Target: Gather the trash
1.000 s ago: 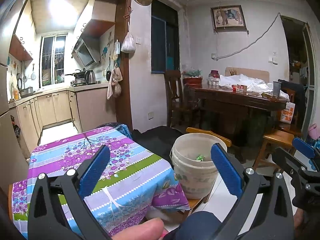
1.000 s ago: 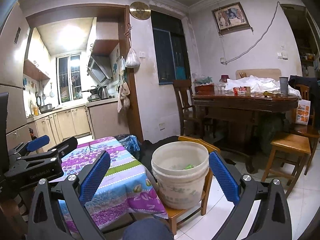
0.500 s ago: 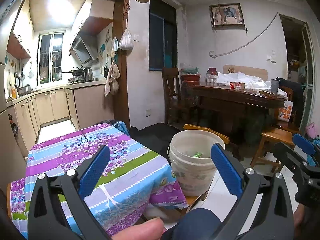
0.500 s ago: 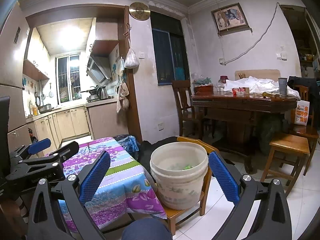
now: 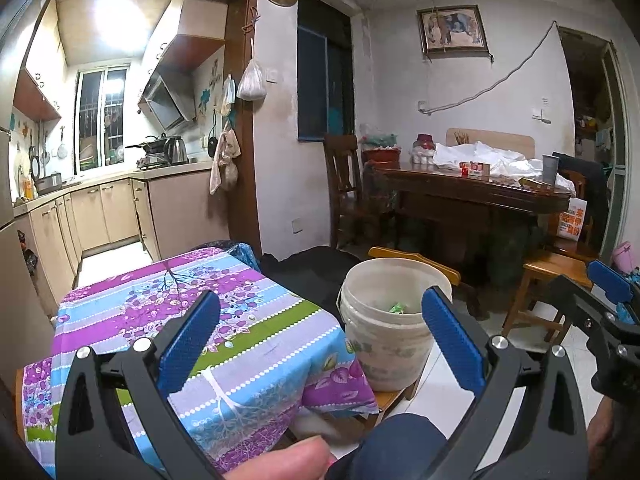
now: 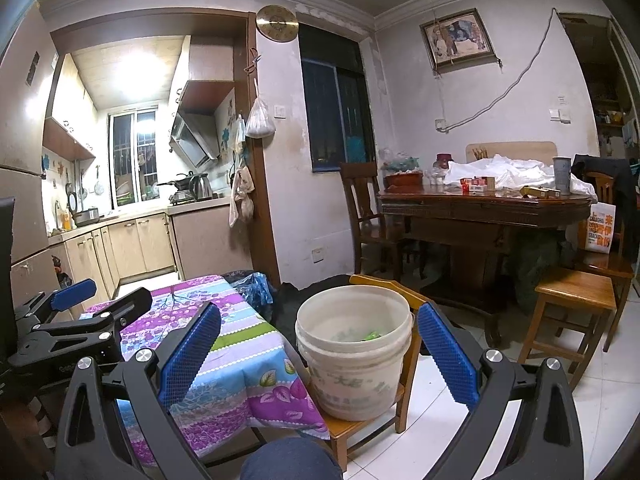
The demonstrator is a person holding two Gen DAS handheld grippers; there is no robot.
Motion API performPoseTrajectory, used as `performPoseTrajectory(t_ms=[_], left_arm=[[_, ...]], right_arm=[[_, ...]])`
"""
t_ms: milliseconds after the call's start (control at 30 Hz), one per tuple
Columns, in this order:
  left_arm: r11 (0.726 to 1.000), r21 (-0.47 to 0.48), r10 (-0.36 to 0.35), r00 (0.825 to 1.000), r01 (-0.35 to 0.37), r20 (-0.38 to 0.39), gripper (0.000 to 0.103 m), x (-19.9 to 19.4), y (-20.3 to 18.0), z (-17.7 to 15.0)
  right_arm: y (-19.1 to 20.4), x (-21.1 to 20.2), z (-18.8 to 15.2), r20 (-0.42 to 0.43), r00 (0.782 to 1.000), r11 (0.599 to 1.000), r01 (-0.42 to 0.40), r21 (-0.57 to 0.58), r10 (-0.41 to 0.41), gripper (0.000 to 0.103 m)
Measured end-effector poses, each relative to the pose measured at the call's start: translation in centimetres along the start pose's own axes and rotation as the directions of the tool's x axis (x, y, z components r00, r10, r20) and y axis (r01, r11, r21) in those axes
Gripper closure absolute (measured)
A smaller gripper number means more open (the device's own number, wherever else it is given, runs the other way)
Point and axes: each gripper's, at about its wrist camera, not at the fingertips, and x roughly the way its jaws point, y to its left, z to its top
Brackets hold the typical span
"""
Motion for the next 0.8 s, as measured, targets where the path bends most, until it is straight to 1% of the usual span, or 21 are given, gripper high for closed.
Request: performPoseTrajectory(t_ms=[600, 800], left_arm=[[1.0, 0.005, 0.006, 1.0, -0.005, -0.003, 0.006, 0.11, -0.03, -0.15], [1.0, 0.009, -0.002, 1.0, 0.002, -0.004, 0.006, 0.3, 0.02, -0.05]], right_arm=[[-0.02, 0.05, -0.2, -0.006, 1.0, 1.0, 0.001, 0.0, -0.001, 0.005], [0.03, 0.01, -0.19, -0.006, 1.0, 1.0, 0.002, 0.0, -0.002, 0.005]])
